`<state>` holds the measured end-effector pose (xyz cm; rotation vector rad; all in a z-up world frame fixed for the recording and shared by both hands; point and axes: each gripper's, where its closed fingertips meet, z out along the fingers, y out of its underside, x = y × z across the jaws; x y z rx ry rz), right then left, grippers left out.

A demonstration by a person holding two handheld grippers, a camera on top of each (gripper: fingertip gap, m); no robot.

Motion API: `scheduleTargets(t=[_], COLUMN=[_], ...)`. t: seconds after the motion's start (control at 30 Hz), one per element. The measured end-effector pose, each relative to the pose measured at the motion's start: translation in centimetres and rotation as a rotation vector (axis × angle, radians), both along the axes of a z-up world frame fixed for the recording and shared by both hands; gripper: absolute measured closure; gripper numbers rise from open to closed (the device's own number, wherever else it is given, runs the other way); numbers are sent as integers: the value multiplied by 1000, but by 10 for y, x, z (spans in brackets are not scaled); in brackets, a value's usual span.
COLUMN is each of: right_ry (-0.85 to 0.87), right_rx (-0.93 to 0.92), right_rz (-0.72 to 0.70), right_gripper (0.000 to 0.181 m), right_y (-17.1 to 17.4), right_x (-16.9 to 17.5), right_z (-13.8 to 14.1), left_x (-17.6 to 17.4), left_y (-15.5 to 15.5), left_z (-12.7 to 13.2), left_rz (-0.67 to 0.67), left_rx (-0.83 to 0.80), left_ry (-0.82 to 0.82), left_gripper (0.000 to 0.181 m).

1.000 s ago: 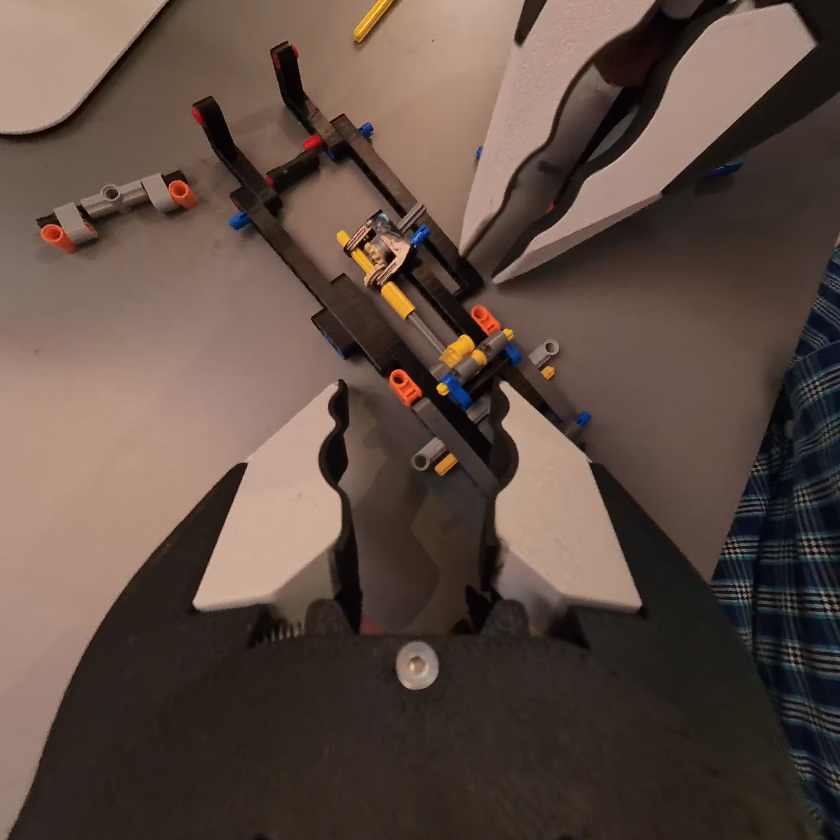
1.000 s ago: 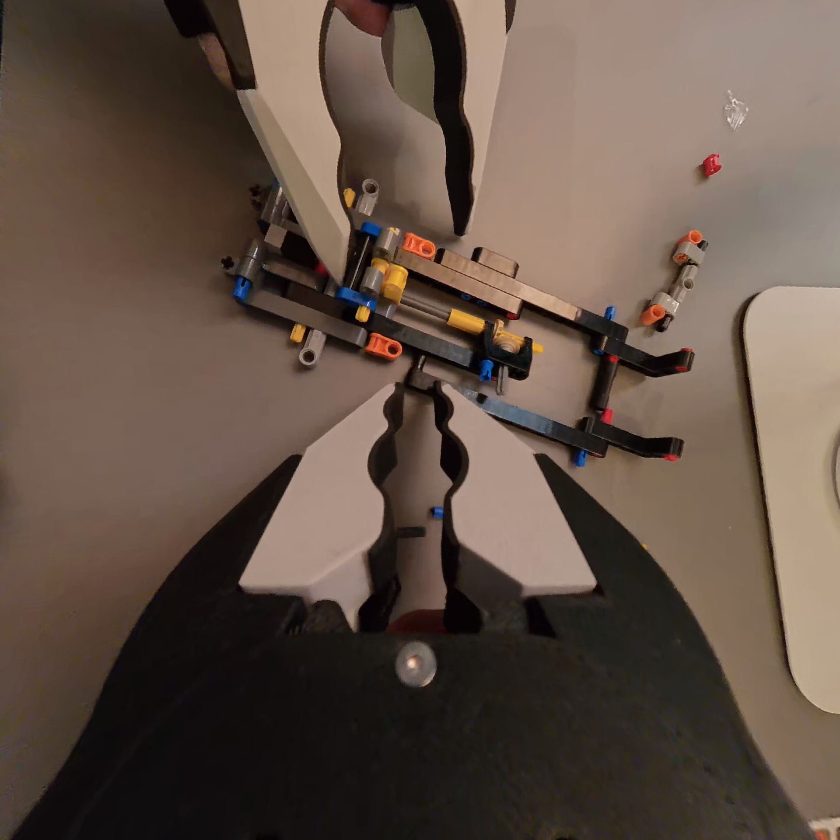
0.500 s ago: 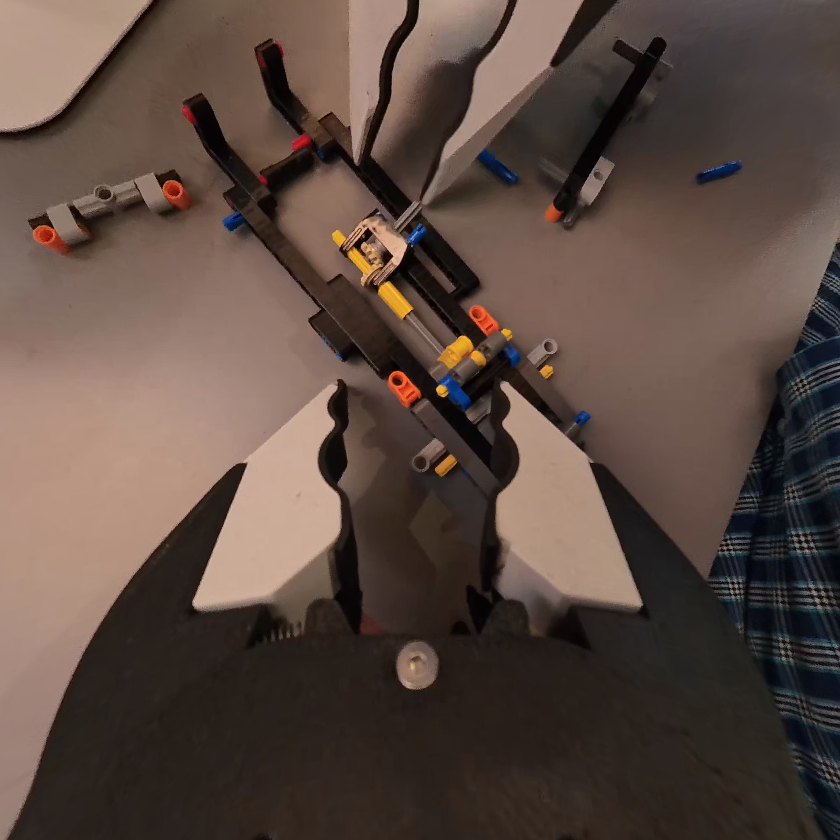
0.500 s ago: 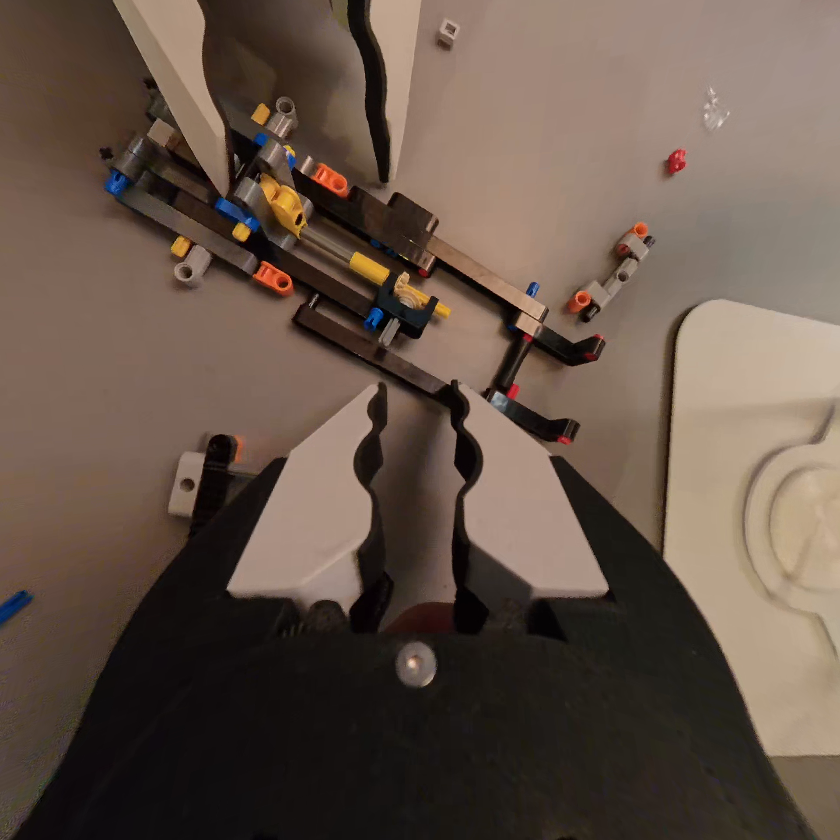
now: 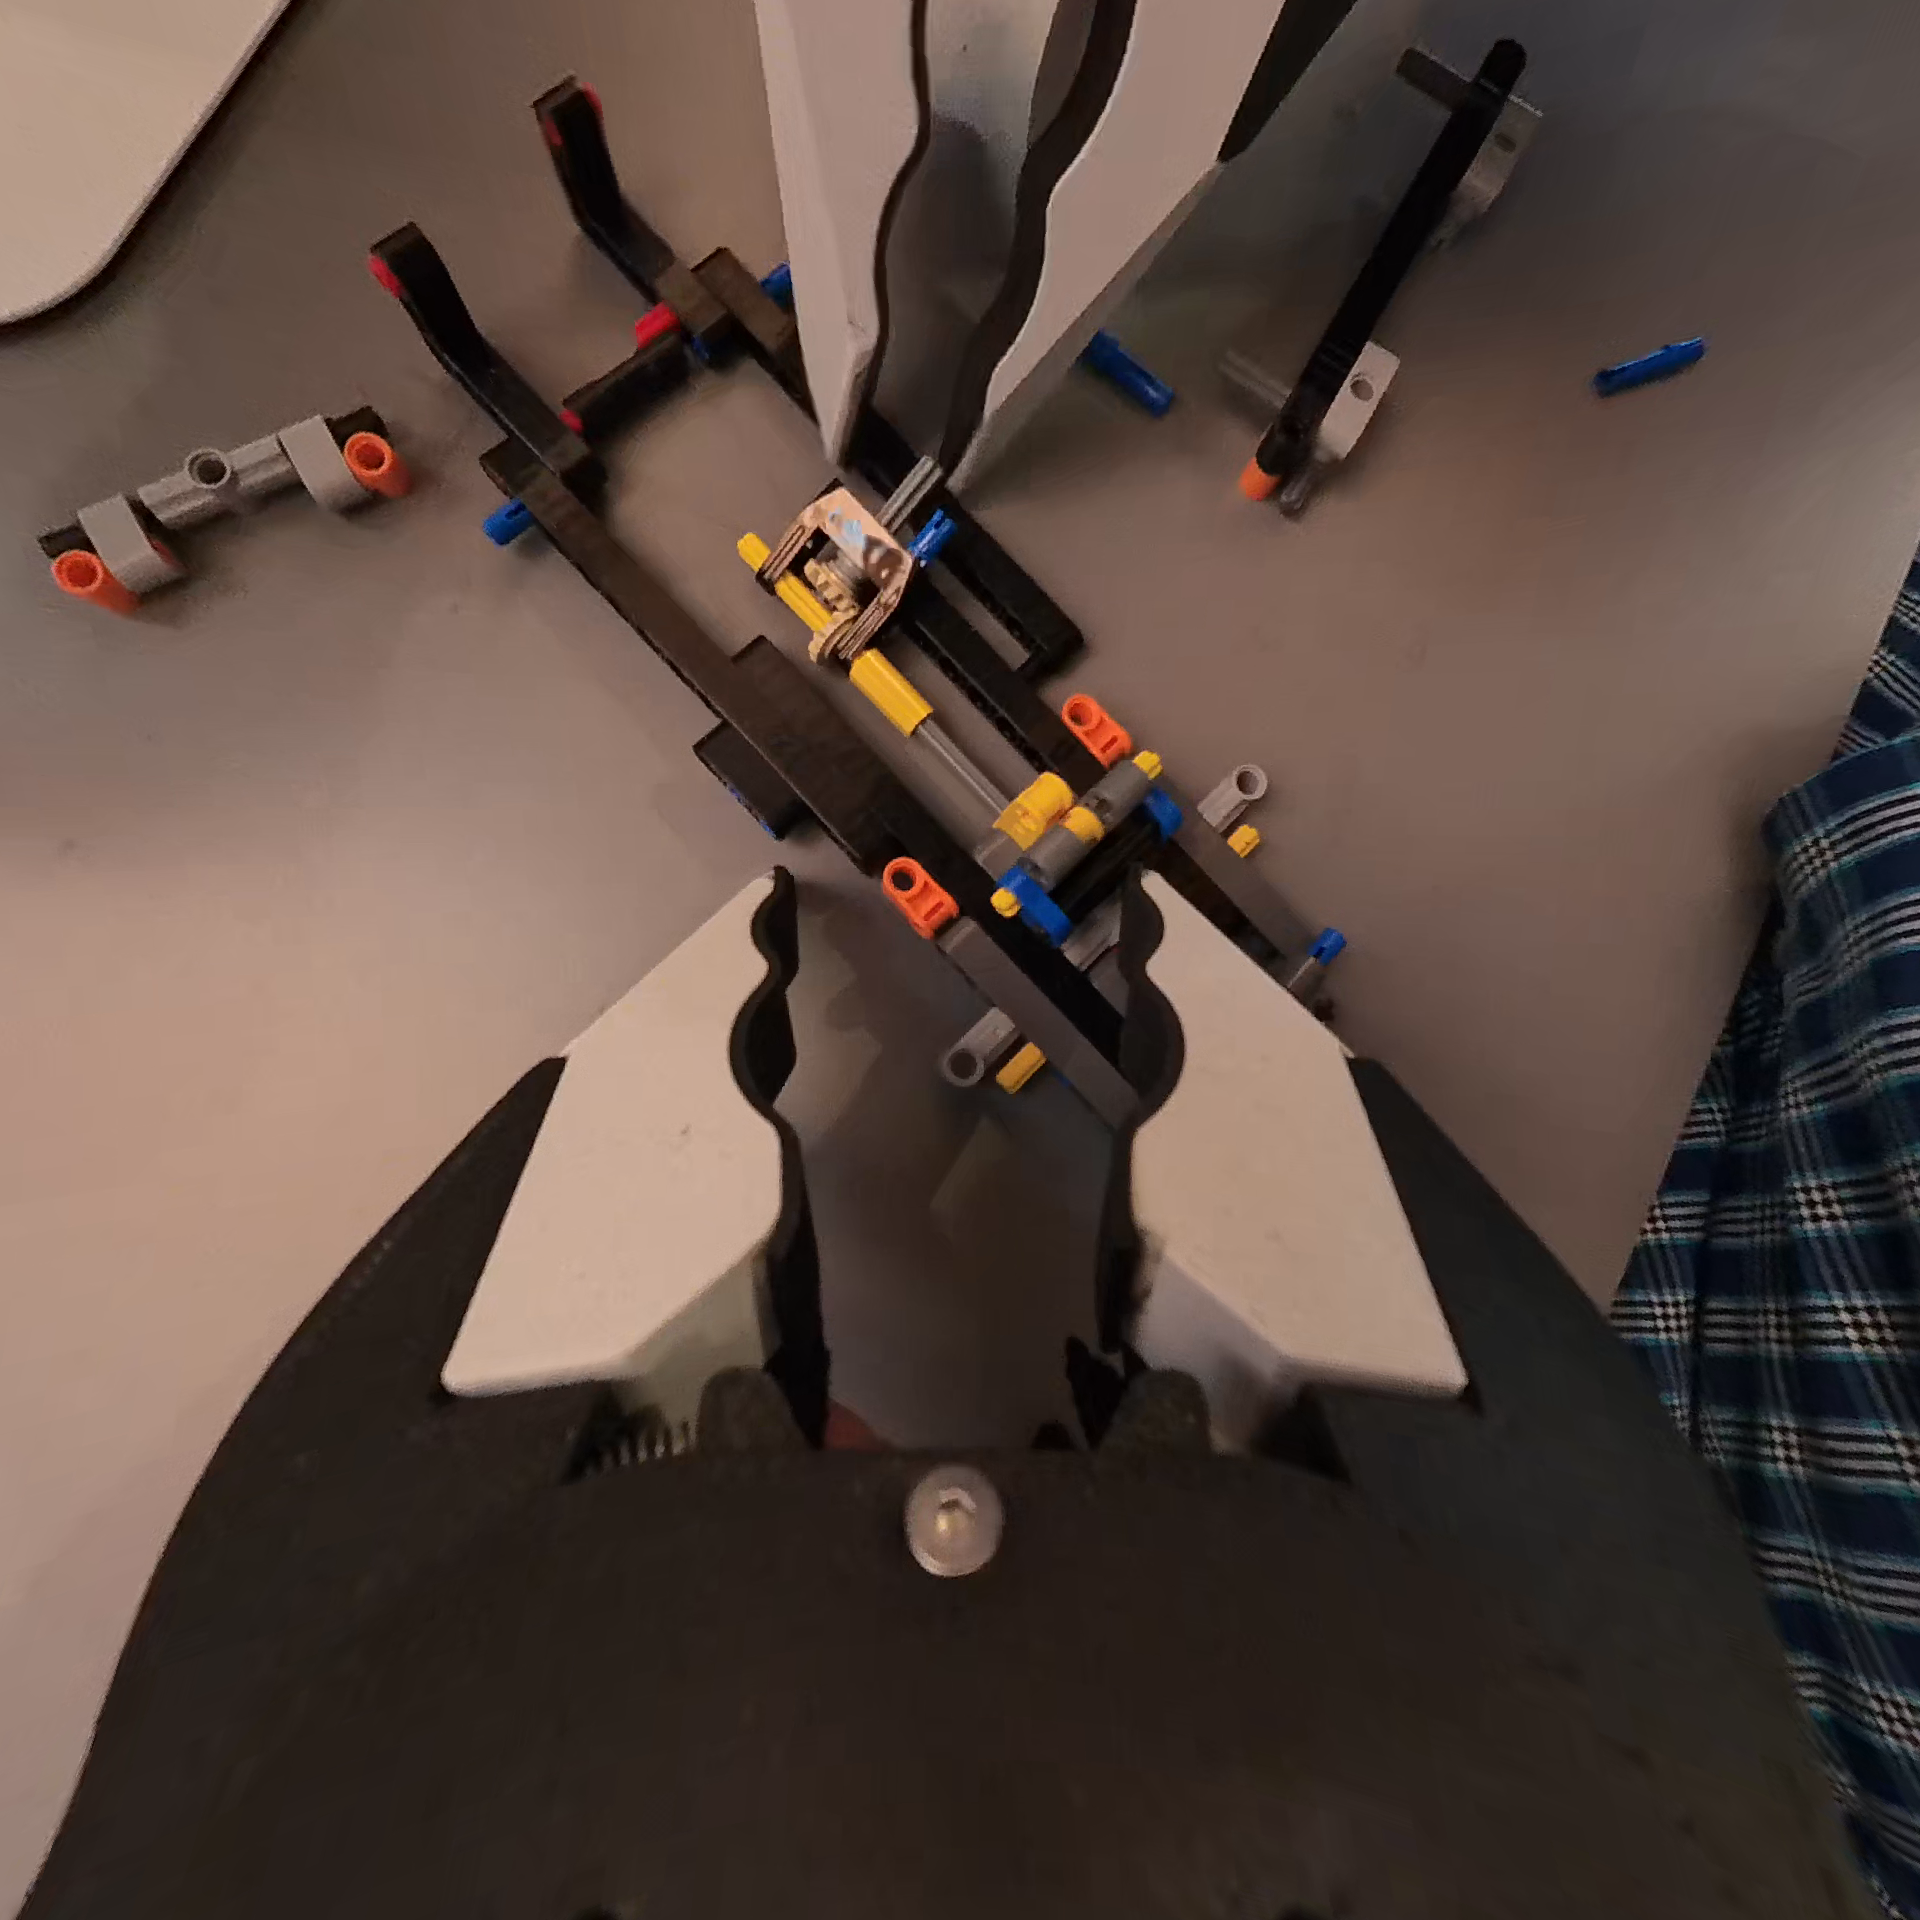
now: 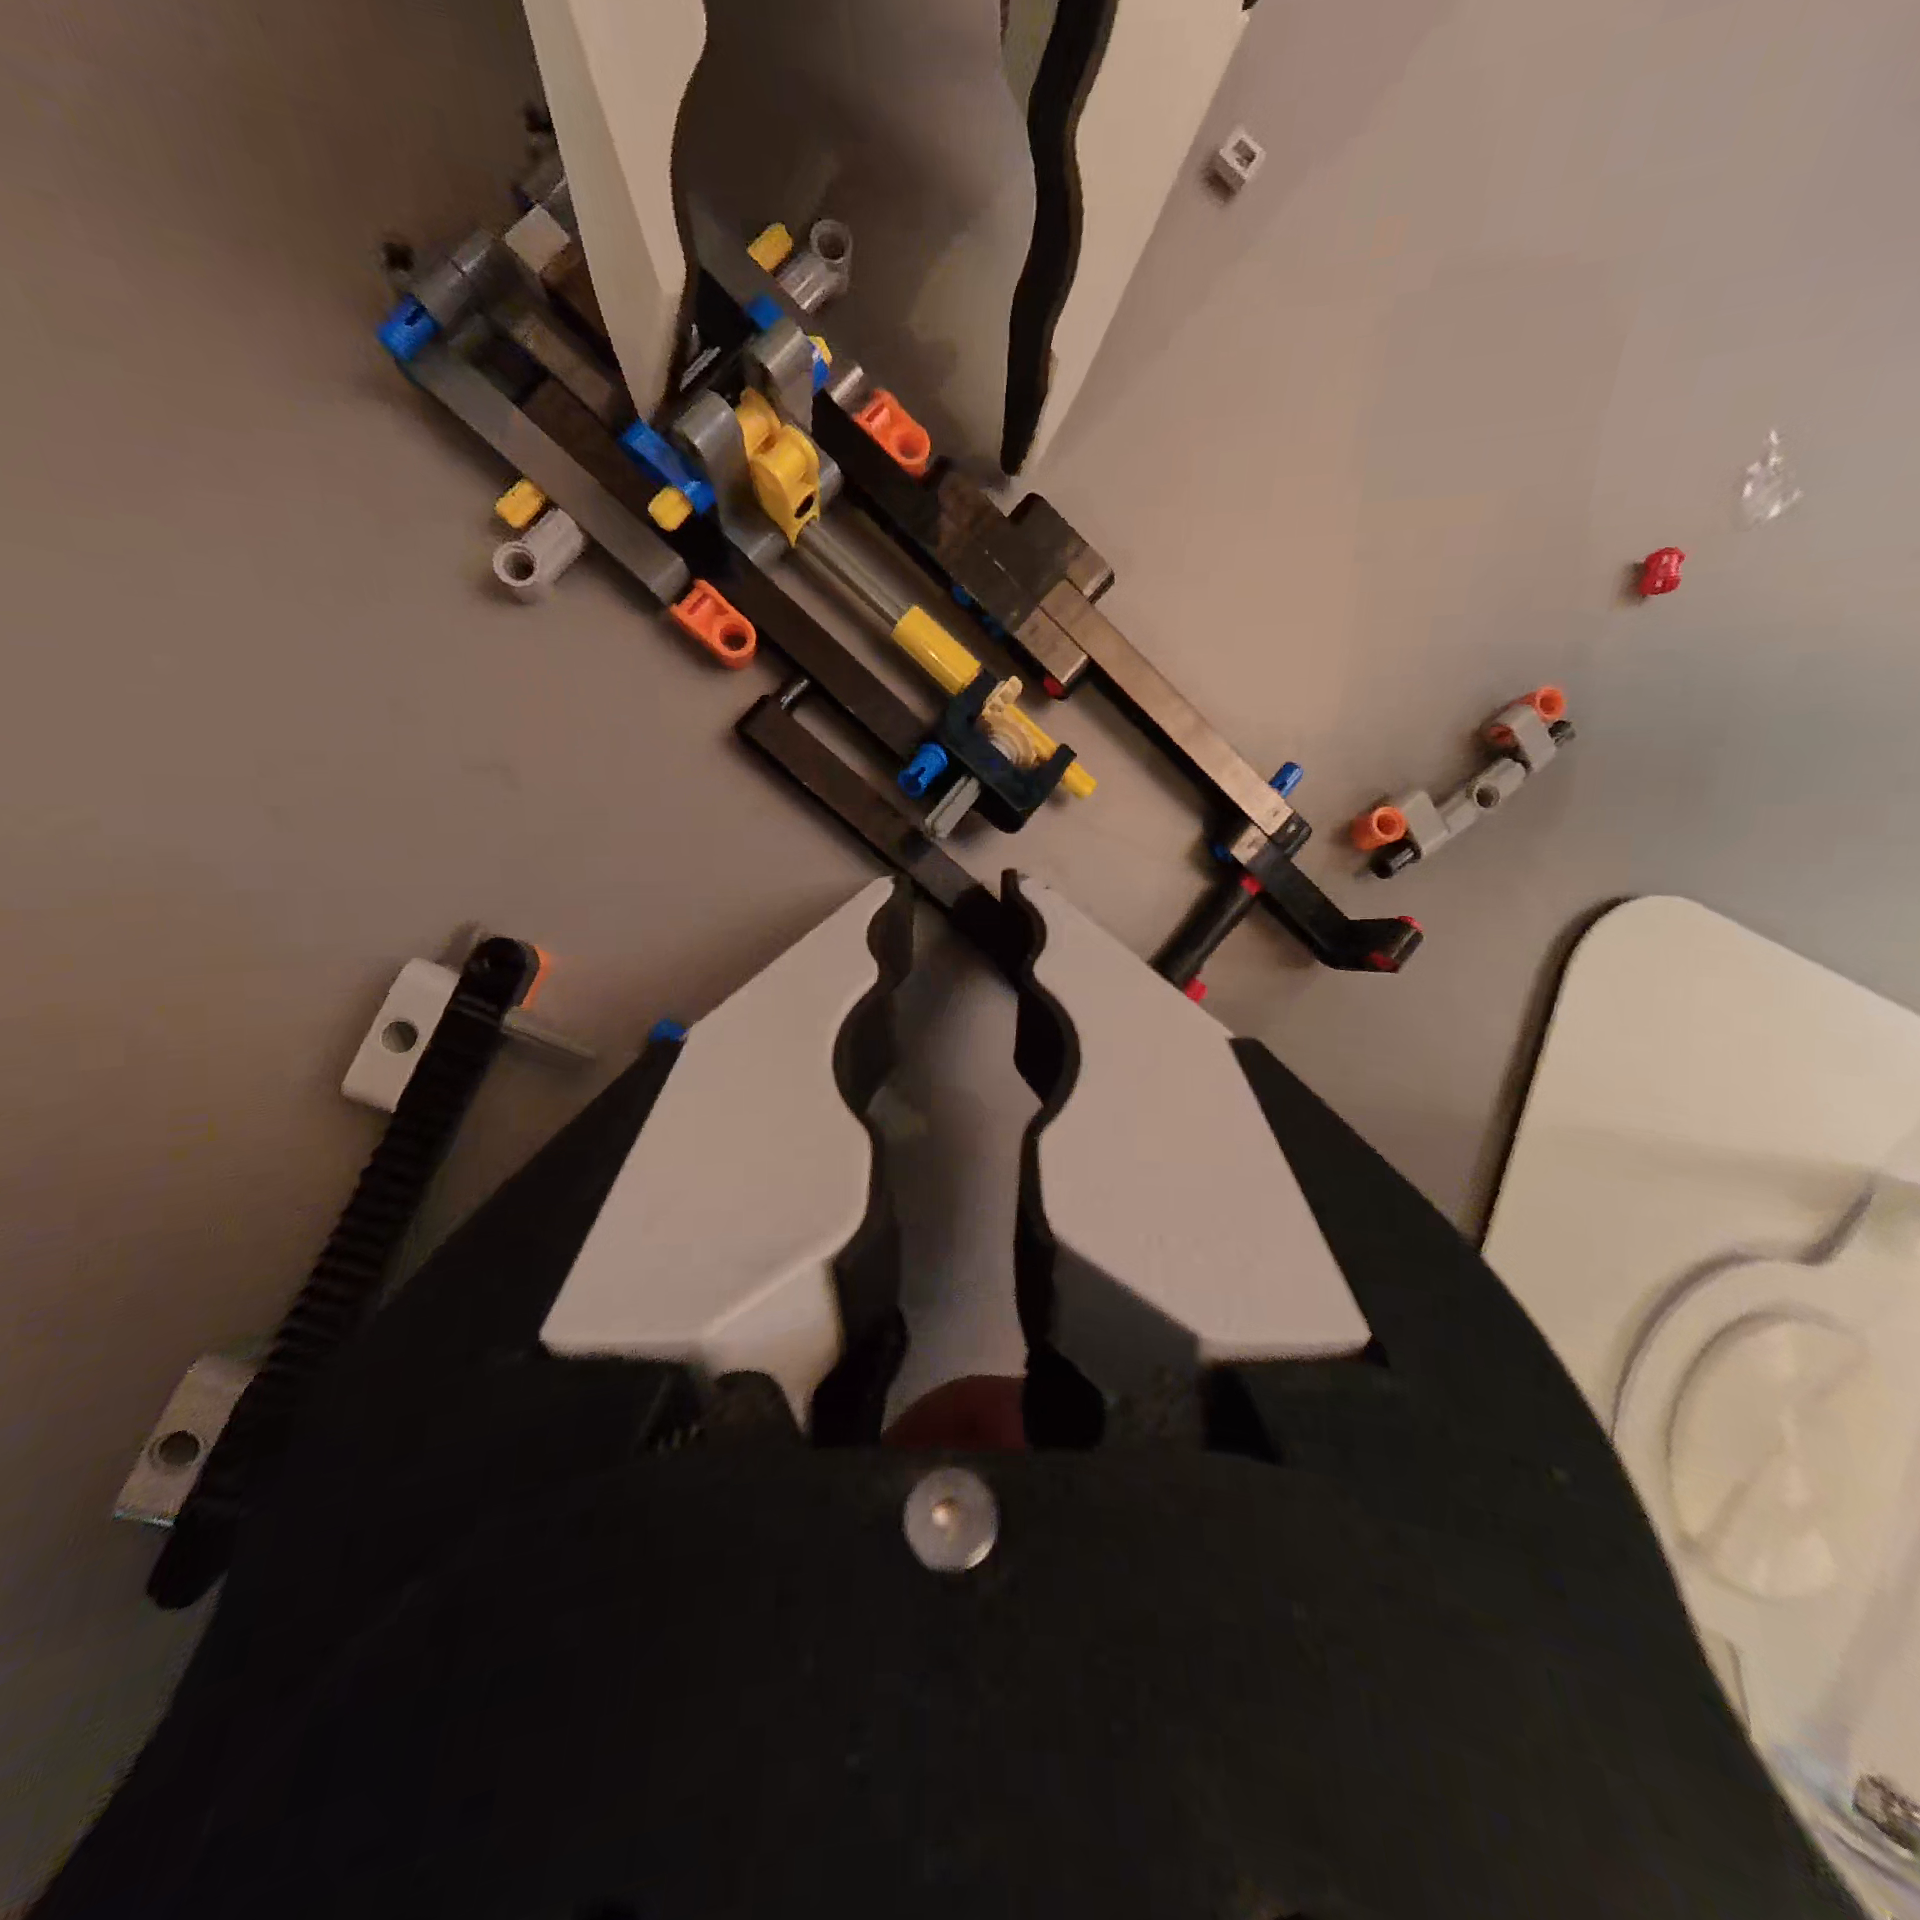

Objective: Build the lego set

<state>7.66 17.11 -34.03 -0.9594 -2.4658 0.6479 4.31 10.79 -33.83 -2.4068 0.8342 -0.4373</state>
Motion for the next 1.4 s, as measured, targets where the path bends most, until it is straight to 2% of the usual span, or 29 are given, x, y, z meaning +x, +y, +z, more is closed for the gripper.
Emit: scheduleTargets(t=[0.8,1.0,1.13,1.4], right_ry=[103,153,188,195], right_rx=[8,98,125,162], right_rz=[3,-49,-68,15], right_gripper=[170,166,148,143], right_y=[-2,1,6,1], right_x=[2,2,1,5], right_z=[1,4,8,11], left_x=[2,2,4,6], left_y=[4,3,4,4], left_z=[-1,-2,-2,-2], left_rz=[-116,-126,-133,-152], left_rx=[-21,-22,-17,-10], left_ry=[21,37,45,52], left_gripper=[117,116,117,118])
